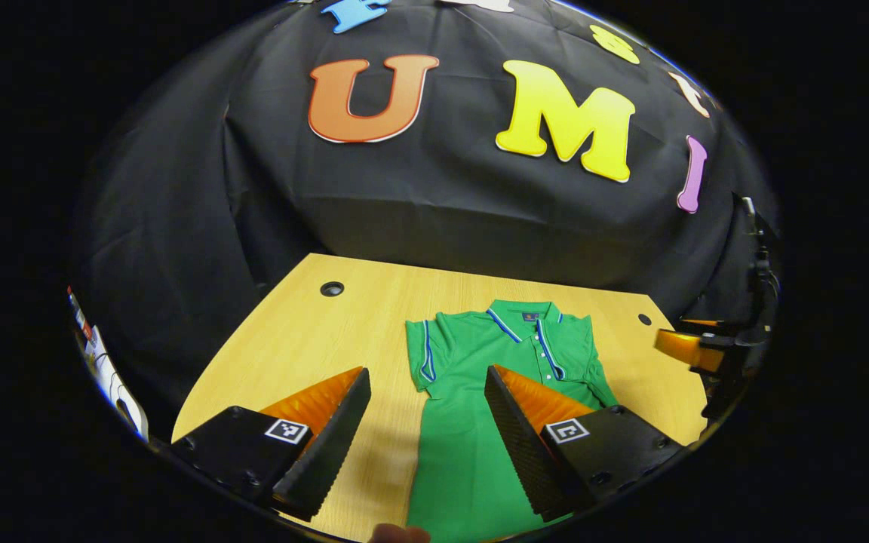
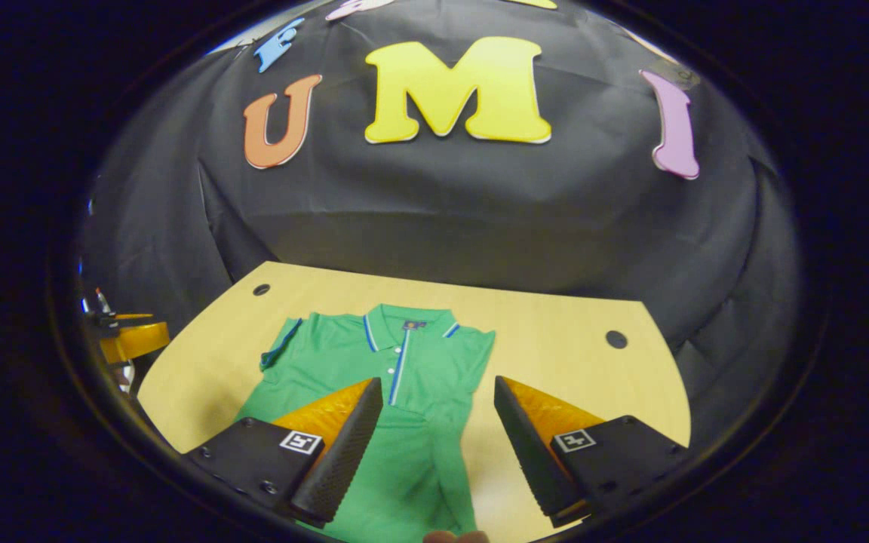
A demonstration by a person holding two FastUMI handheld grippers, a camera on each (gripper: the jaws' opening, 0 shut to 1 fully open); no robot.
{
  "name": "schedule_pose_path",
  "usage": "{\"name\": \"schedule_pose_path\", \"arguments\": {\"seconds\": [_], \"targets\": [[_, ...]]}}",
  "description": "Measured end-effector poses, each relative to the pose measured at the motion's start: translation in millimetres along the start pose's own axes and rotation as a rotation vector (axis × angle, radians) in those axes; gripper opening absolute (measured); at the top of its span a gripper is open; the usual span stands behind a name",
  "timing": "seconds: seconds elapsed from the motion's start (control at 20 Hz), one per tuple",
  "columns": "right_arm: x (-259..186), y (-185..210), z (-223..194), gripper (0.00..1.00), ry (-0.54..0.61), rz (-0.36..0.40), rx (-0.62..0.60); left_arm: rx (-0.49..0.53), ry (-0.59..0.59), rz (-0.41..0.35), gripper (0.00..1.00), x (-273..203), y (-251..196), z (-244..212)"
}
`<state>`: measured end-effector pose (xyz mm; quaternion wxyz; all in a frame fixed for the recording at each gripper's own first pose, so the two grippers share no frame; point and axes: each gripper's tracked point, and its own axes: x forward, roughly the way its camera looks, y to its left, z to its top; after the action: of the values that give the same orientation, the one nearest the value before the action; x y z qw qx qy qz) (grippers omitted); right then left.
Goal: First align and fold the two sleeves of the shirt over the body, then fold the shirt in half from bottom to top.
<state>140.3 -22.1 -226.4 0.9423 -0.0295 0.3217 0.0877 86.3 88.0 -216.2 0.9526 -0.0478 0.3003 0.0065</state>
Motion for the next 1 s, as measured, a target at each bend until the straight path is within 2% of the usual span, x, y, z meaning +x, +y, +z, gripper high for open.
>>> {"name": "schedule_pose_path", "arguments": {"seconds": [0.2, 0.3, 0.4, 0.6, 0.75, 0.8, 0.9, 1.0], "targets": [[-50.1, -19.5, -11.9, 0.95, -0.037, -0.028, -0.040, 0.023, 0.053, -0.041, 0.98, 43.9, -10.8, -6.3], [-68.4, -28.2, -15.2, 0.93, -0.048, -0.040, -0.056, 0.041, 0.084, -0.059, 0.98, 64.1, -14.5, -12.6], [-85.2, -27.3, -16.5, 0.95, -0.056, -0.022, -0.030, 0.049, 0.110, -0.072, 0.98, 87.3, -15.1, -18.7], [-101.3, -26.4, -29.9, 0.95, -0.046, -0.008, 0.022, 0.054, 0.149, -0.081, 0.98, 125.6, -8.7, -29.9], [-105.7, -26.3, -50.0, 0.93, 0.003, 0.008, -0.004, 0.096, 0.196, -0.081, 0.98, 156.6, -2.1, -48.6], [-107.2, -28.8, -54.6, 0.95, 0.012, 0.006, -0.013, 0.109, 0.208, -0.073, 0.98, 165.7, 1.2, -53.0], [-107.0, -34.7, -61.9, 0.93, 0.034, -0.003, -0.020, 0.098, 0.232, -0.070, 0.98, 180.6, 2.8, -60.1], [-105.3, -40.9, -68.5, 0.95, 0.054, -0.010, -0.003, 0.091, 0.258, -0.059, 0.98, 188.8, 6.6, -67.4]]}}
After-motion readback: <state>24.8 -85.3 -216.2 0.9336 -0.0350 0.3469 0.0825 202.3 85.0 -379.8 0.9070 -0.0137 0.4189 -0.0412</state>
